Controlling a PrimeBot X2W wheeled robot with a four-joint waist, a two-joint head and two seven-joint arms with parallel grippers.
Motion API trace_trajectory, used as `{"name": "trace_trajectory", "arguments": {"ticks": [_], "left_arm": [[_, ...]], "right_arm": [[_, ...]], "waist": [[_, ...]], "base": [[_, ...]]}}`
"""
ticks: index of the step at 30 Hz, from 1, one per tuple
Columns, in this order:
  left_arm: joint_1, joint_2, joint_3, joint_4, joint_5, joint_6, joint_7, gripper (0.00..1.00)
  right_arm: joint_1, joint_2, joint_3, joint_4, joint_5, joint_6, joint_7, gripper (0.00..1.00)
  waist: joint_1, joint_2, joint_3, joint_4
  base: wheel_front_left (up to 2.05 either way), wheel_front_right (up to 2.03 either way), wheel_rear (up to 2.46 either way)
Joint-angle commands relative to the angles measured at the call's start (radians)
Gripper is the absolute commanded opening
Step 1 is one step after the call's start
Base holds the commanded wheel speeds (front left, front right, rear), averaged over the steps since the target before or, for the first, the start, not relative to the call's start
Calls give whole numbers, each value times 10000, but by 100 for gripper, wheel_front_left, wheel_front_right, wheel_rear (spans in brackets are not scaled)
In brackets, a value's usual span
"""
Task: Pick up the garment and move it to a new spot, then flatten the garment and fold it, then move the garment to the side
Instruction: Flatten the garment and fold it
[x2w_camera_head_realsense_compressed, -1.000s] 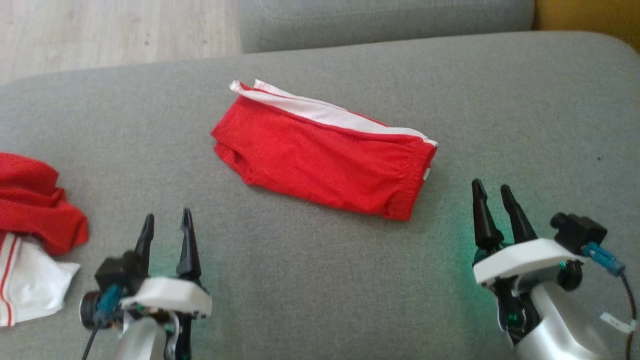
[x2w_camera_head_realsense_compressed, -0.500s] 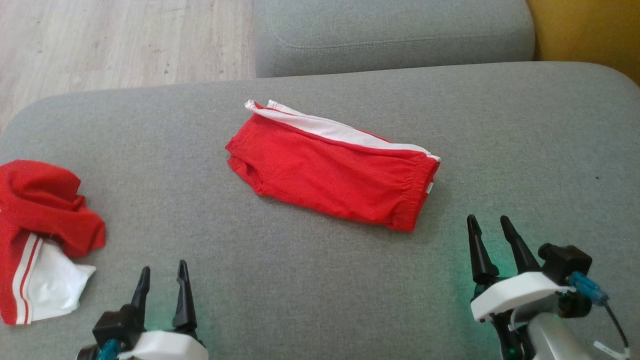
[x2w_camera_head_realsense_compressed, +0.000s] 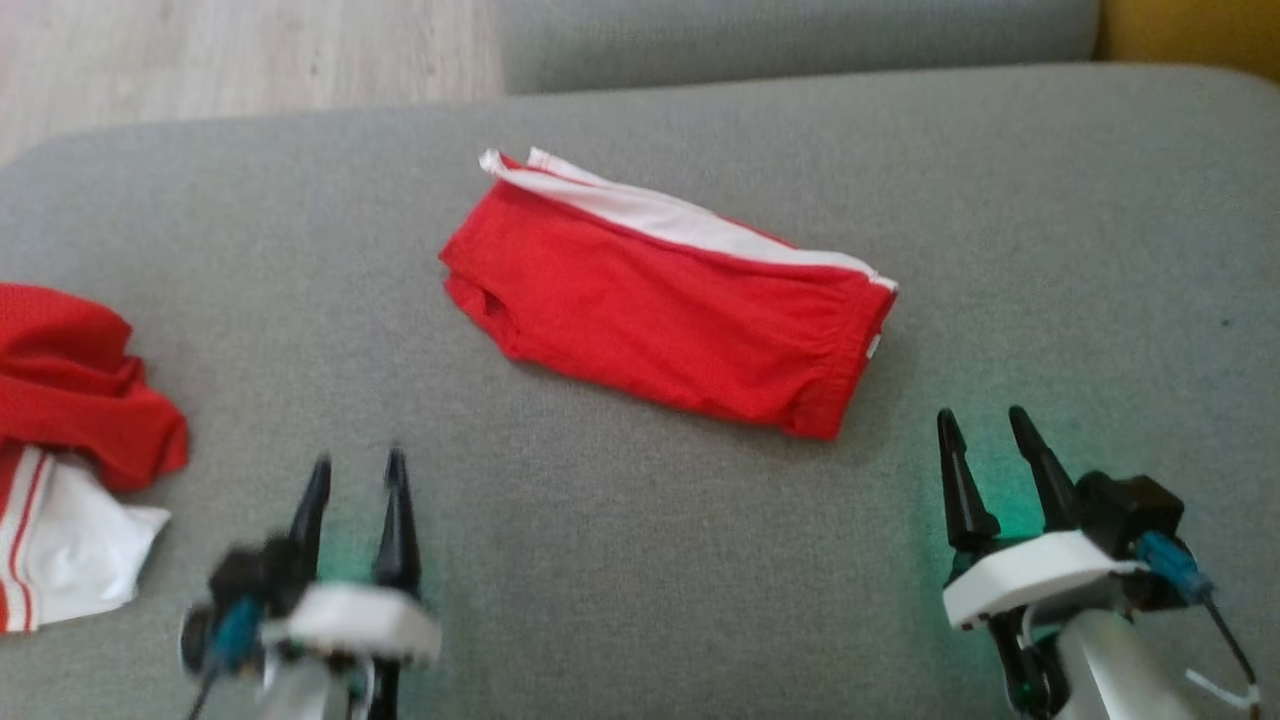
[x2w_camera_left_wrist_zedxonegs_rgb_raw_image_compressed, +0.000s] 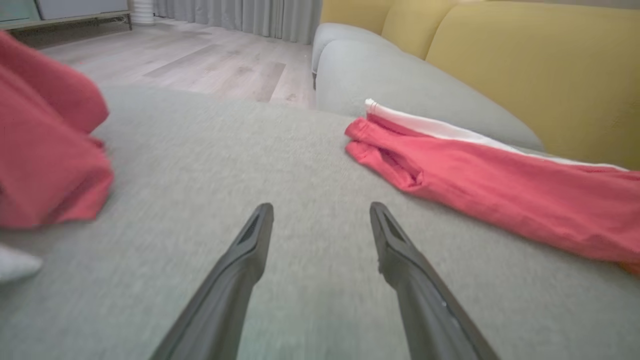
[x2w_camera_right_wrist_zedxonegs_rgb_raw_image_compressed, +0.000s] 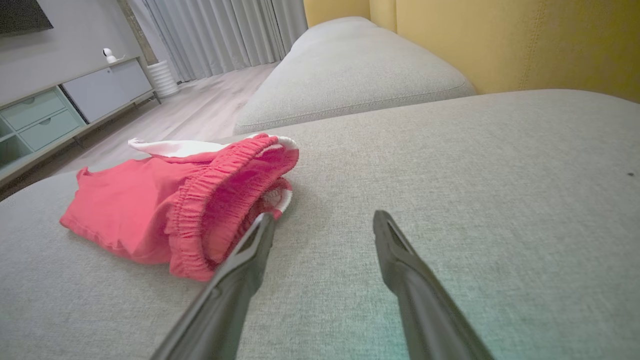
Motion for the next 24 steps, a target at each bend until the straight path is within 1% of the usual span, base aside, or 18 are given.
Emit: {"name": "trace_trajectory", "arguments": {"ticks": [1, 6, 7, 11, 16, 17, 21, 24], "left_arm": [[-1077, 25, 176, -92, -57, -111, -97, 100], [-3064, 25, -69, 1177, -234, -381, -97, 100], [-3064, 25, -69, 1177, -234, -381, -97, 100], [-4642, 103, -270, 2672, -173, -503, -74, 100], [-6222, 164, -76, 4120, -398, -532, -87, 100], [-6423, 182, -46, 4352, -411, -520, -89, 100], [-6955, 387, 152, 5257, -410, -157, -93, 100], [-6947, 491, 131, 5520, -218, 100, -95, 100]], "right_arm": [[-550, 95, 227, -418, -138, 67, -108, 100], [-1042, 81, 376, -741, -352, 67, -108, 100], [-1042, 81, 376, -741, -352, 67, -108, 100], [-1355, 90, 385, -955, -304, 67, -108, 100], [-1572, 108, 333, -1144, -330, 67, -108, 100], [-1606, 109, 328, -1178, -333, 67, -108, 100], [-1703, 107, 314, -1296, -412, 67, -109, 100], [-1727, 92, 274, -1406, -496, 67, -109, 100]], "waist": [[-1, 0, 486, -90], [-1, 0, 1306, -365], [-1, 0, 1306, -365], [-1, 0, 1869, -667], [-1, 0, 2439, -1006], [-1, 0, 2524, -1061], [-1, 0, 2742, -1252], [-1, 0, 2771, -1297]], "base": [[0, 0, 0], [0, 0, 0], [0, 0, 0], [0, 0, 0], [0, 0, 0], [0, 0, 0], [0, 0, 0], [0, 0, 0]]}}
